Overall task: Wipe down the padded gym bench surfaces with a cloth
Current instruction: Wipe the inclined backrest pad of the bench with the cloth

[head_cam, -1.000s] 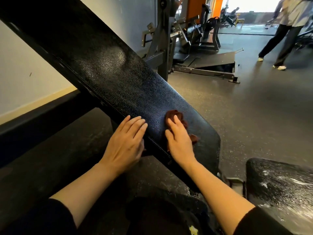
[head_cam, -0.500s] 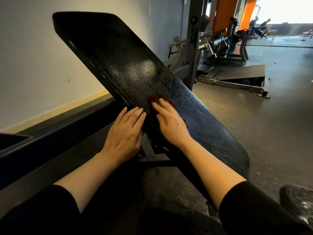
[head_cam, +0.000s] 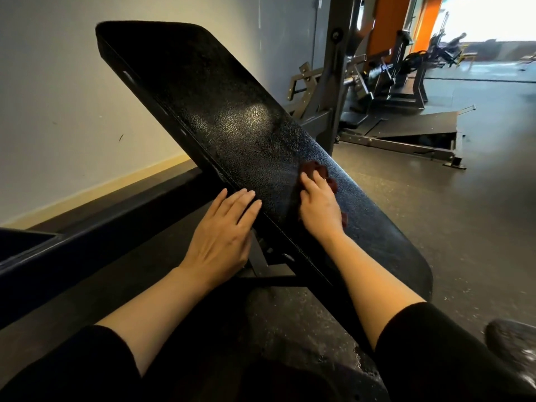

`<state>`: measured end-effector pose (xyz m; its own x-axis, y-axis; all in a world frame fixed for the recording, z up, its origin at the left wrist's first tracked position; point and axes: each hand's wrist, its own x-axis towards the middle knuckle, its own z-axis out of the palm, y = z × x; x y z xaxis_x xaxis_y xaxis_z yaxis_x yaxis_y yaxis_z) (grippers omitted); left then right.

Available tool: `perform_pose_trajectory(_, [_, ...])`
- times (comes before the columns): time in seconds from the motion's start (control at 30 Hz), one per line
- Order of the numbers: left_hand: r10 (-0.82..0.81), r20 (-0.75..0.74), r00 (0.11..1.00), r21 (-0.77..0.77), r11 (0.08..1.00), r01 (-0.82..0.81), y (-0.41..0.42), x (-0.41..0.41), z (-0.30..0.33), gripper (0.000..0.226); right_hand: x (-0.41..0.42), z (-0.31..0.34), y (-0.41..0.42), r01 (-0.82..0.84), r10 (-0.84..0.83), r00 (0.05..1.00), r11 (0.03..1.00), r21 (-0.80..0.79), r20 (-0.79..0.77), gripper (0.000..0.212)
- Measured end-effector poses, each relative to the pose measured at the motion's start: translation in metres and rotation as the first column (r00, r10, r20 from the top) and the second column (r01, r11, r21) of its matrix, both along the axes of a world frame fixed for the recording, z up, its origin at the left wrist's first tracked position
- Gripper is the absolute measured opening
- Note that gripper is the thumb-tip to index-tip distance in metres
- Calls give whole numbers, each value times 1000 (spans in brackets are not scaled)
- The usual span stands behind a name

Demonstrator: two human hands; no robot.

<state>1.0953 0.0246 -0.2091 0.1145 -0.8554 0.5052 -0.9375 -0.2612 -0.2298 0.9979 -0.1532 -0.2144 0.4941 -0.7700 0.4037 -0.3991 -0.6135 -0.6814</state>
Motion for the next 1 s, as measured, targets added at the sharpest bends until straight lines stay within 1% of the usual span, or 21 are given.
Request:
perform_pose_trajectory(0.03, [-20,4,1000,-1,1000,20,-3,-3,-1,52,-1,-1,10,-40,41,999,999,-28,15,43])
perform_pose_trajectory(0.1, [-72,-1,997,-4,997,72,-10,-11,-5,52,-8,-6,34,-214,222,974,965,-152,42,42])
perform_pose_trajectory(0.13, [-97,-7,995,-5,995,97,-14,-16,-8,52,-16,-10,42,-289,299,954,938,-193,23,42])
perform_pose_trajectory(0.17, [-122,-9,993,-4,993,122,-18,-21,-12,51,-26,-16,39,-327,333,943,922,-208,-7,43])
perform_pose_trajectory(0.2, [-148,-2,989,4,989,148,-21,-27,-17,50,-36,-23,27,-322,323,946,925,-201,-28,43])
perform_pose_trajectory(0.23, [-173,12,985,15,985,173,-24,-32,-22,49,-44,-30,9,-269,267,963,948,-167,-37,44])
perform_pose_trajectory(0.3, [-222,38,974,23,975,221,-27,-43,-30,46,-58,-40,-25,-83,80,996,995,-53,-44,44])
perform_pose_trajectory(0.37, [-256,41,966,-2,967,256,-31,-50,-34,42,-59,-44,-33,42,-41,999,999,13,-28,42])
perform_pose_trajectory(0.4, [-267,36,963,-14,963,268,-33,-52,-36,42,-57,-45,-23,48,-48,999,999,-2,-6,41])
perform_pose_trajectory(0.47, [-284,23,959,-29,958,284,-36,-55,-39,43,-61,-50,7,-76,79,996,995,-72,49,42])
perform_pose_trajectory(0.53, [-304,17,953,-31,952,304,-38,-58,-43,43,-80,-61,27,-243,250,968,960,-137,30,44])
perform_pose_trajectory(0.57, [-316,19,949,-28,948,316,-40,-61,-45,42,-92,-68,22,-273,275,961,948,-161,-9,45])
perform_pose_trajectory(0.6, [-330,21,944,-24,943,331,-41,-64,-47,41,-103,-75,9,-248,244,969,953,-175,-44,45])
perform_pose_trajectory(0.63, [-346,24,938,-20,938,347,-42,-67,-50,40,-113,-81,-8,-172,163,984,974,-150,-72,44])
perform_pose_trajectory(0.7, [-370,26,929,-15,929,371,-43,-77,-54,37,-125,-89,-40,42,-45,993,999,-27,-105,43])
perform_pose_trajectory(0.73, [-378,27,925,-11,925,379,-45,-82,-56,36,-126,-90,-48,113,-110,989,993,21,-102,43])
perform_pose_trajectory(0.77, [-387,27,922,-7,922,388,-46,-87,-58,35,-124,-91,-48,142,-138,987,989,43,-84,42])
perform_pose_trajectory(0.83, [-410,20,912,-1,912,410,-52,-96,-60,35,-120,-92,-26,102,-101,994,994,37,-37,45])
perform_pose_trajectory(0.9, [-428,5,904,5,904,428,-58,-102,-61,35,-128,-96,9,-47,47,999,999,-6,-4,49])
perform_pose_trajectory(0.97, [-435,-3,900,23,900,435,-64,-106,-61,35,-147,-105,26,-177,176,984,982,-69,-28,50])
perform_pose_trajectory(1.0, [-438,1,899,36,898,438,-68,-108,-60,34,-156,-110,18,-187,182,981,978,-88,-59,50])
